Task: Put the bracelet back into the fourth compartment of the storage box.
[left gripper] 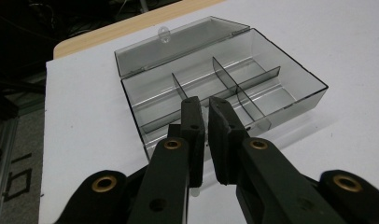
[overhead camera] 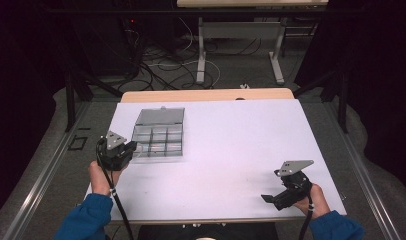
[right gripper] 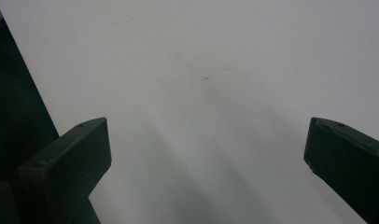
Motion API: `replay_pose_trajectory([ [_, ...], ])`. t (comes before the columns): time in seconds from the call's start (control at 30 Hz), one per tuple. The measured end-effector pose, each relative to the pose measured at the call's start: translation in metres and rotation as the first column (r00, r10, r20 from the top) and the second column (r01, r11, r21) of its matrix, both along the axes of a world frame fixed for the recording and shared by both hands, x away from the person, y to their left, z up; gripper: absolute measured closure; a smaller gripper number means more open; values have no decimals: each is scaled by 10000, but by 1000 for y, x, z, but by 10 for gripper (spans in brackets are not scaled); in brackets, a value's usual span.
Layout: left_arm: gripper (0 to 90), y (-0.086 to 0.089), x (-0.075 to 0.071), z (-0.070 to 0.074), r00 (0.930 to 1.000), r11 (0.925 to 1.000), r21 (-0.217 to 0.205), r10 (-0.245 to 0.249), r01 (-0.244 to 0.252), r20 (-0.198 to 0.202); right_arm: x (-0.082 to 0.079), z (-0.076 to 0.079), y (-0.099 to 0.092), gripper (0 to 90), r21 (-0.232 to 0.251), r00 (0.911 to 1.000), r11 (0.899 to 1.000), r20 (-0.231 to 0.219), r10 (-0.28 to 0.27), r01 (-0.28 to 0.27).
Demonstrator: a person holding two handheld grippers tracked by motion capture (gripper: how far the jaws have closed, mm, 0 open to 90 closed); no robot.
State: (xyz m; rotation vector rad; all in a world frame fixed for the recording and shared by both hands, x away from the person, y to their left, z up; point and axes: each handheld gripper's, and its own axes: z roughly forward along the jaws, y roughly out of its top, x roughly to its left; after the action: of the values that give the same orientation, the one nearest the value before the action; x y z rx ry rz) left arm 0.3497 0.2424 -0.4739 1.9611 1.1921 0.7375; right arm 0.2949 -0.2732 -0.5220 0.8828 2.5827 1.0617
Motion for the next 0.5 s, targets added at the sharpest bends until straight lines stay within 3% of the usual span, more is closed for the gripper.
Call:
replay_pose_trajectory([
  [0.03,854,1,1,1,10000,9999,152,-22,22,22,-1,0,0,2,15,10000,10000,-37,-65,65],
  [0.27,854,2,6,4,9999,9999,111,35,-36,169,-1,0,0,3,60,10000,10000,-43,9,-9],
  [0.5,854,2,7,8,9990,9998,-164,115,-108,429,-1,1,0,3,-35,9999,10000,-165,18,-19],
])
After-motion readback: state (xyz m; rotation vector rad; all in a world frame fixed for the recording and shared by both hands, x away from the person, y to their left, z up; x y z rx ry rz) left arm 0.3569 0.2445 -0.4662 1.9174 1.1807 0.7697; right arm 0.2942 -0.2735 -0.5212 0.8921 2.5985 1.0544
